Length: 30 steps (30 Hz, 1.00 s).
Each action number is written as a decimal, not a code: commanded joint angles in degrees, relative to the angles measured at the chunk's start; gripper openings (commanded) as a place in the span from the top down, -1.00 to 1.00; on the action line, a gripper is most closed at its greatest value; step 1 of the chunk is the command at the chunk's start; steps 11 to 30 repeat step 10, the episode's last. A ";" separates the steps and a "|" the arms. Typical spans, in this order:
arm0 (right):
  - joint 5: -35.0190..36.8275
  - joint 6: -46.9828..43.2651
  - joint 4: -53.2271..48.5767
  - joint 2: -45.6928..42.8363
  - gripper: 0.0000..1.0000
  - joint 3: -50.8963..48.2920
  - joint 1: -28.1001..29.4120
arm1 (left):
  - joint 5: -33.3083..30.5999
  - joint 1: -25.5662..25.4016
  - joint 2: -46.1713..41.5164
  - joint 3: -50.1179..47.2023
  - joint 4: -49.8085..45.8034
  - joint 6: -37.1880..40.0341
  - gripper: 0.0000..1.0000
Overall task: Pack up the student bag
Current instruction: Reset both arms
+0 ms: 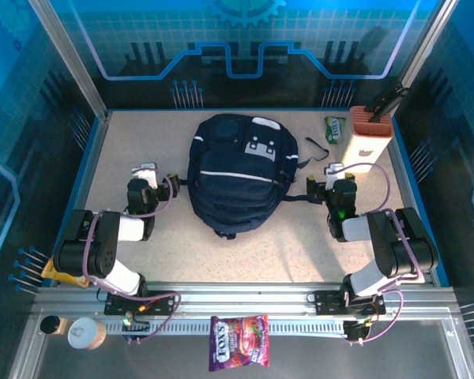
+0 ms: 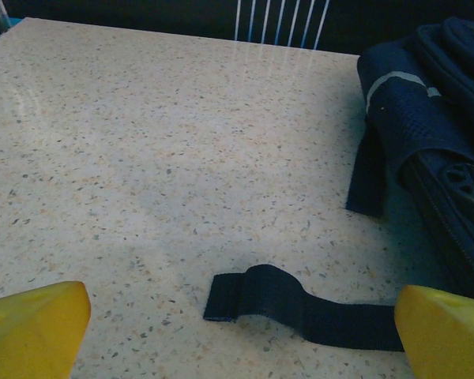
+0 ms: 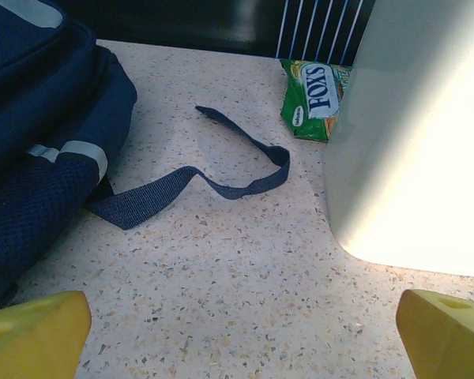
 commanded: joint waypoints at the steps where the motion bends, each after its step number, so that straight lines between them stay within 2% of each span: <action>1: -0.46 0.55 0.69 0.06 -0.99 1.08 -0.70 | 1.60 -0.69 0.62 1.51 -0.27 2.22 -0.99; 30: -0.40 0.53 0.76 -0.01 -0.99 0.99 -0.67 | 0.61 -0.69 0.83 1.62 -0.30 2.09 -0.99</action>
